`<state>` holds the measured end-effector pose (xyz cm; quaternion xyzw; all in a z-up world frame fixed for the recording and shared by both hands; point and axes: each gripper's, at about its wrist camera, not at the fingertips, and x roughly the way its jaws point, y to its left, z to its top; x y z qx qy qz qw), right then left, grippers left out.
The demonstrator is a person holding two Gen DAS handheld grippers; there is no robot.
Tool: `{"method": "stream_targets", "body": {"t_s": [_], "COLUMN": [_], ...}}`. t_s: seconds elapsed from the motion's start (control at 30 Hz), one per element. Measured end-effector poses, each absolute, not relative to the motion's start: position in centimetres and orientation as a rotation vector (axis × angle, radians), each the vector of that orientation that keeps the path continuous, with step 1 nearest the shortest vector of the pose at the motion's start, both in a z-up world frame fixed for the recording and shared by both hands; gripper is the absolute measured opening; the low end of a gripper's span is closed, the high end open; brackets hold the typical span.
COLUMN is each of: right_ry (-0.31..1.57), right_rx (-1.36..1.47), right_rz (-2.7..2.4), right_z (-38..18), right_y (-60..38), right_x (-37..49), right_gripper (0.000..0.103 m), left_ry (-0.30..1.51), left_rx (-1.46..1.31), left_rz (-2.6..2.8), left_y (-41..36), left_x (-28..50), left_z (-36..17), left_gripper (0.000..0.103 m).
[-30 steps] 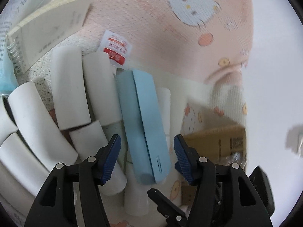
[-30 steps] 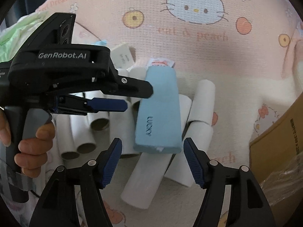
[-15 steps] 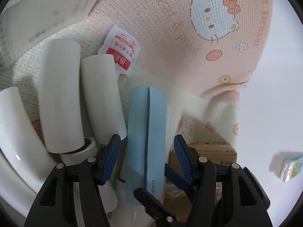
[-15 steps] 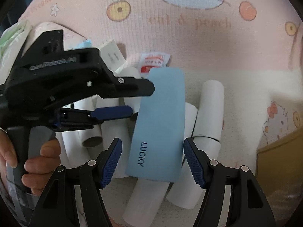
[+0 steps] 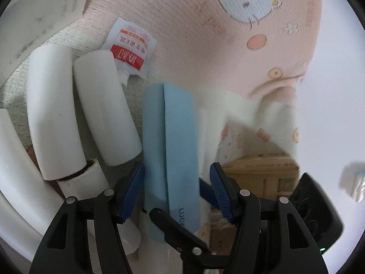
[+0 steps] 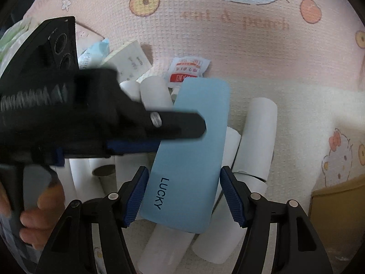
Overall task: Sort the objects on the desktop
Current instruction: 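Adjust the grip on the LUCKY case with the right gripper, then lift the LUCKY case with the right gripper and carry it over the box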
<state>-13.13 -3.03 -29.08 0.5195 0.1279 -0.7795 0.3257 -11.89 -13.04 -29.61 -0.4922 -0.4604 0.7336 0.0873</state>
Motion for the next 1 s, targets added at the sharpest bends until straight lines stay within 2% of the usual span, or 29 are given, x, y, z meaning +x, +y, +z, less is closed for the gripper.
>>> {"method": "stream_targets", "body": {"t_s": [0.2,0.23,0.27,0.3,0.47,0.77,1.0], "right_ry": [0.297,0.302,0.302,0.300,0.299,0.412,0.410], "right_rx": [1.331,1.330,1.331,1.332,1.307,1.141,1.056], "right_rz": [-2.045,-2.044,-2.043,-2.045,-2.079,-2.215,-2.267], "right_z": [-29.1,-29.1,-29.1,-29.1,-28.3,-24.0,-21.9], "right_y": [-2.4,-2.5,-2.5,-2.5,-2.1,-1.5,-0.3], "right_x": [-12.8,-12.8,-12.8,-12.8,-12.3,-9.4,-6.1], "right_gripper": [0.063,0.063,0.063,0.063,0.063,0.063,0.063], "left_ry": [-1.464,-1.455,-1.439,-1.406,-1.394,-1.247,-1.150], "left_rx": [-1.413,-1.410,-1.417,-1.430,-1.349,-0.970,-0.874], "left_rz": [2.200,2.212,2.224,2.246,2.252,2.369,2.384], "left_y": [-13.8,-13.8,-13.7,-13.6,-13.5,-12.4,-11.0], "left_x": [-12.0,-12.0,-12.1,-12.0,-11.8,-9.4,-6.3], "left_z": [-30.5,-30.4,-30.4,-30.4,-29.4,-24.2,-22.1], "left_gripper": [0.063,0.059,0.050,0.047,0.046,0.044,0.044]}}
